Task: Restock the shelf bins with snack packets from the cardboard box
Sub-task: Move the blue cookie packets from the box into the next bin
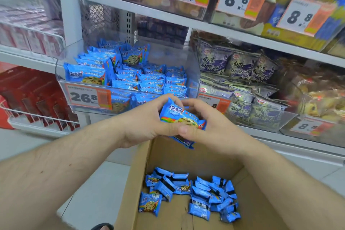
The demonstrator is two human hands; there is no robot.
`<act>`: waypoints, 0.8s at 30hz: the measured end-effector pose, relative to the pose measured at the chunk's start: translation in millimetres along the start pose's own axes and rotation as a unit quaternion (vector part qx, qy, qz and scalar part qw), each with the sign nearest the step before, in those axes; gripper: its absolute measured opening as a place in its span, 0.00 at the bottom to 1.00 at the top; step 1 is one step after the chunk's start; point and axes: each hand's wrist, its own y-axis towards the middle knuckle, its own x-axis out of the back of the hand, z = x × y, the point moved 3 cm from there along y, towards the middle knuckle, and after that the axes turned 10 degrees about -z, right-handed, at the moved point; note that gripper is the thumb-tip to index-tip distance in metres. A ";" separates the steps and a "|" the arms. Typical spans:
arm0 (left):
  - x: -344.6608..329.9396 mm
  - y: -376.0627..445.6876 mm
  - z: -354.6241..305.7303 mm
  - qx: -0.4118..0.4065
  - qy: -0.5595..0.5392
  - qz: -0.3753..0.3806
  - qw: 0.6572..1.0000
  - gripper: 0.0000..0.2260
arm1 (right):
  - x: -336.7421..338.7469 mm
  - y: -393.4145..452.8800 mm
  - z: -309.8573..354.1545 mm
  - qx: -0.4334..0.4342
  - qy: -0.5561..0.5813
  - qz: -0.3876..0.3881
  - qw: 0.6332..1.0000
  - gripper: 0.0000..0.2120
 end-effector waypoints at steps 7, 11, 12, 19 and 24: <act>28.4 -2.0 -15.8 -0.063 0.040 -0.077 0.994 0.17 | 1.6 32.7 21.9 0.000 -0.003 0.036 0.999 0.29; 44.2 1.1 -19.5 -0.104 0.044 -0.109 0.987 0.16 | -2.8 57.4 38.7 0.015 -0.045 0.032 0.998 0.28; 49.2 3.3 -20.1 -0.120 0.067 -0.127 0.982 0.18 | -4.1 64.7 41.9 0.010 -0.060 0.018 0.998 0.27; 91.5 22.9 -14.2 -0.182 0.294 -0.347 0.872 0.27 | -7.9 139.5 48.6 -0.051 -0.101 -0.083 0.990 0.26; 91.8 27.5 -4.3 -0.192 0.468 -0.381 0.773 0.06 | -27.0 216.9 37.5 -0.065 -0.157 -0.108 0.980 0.27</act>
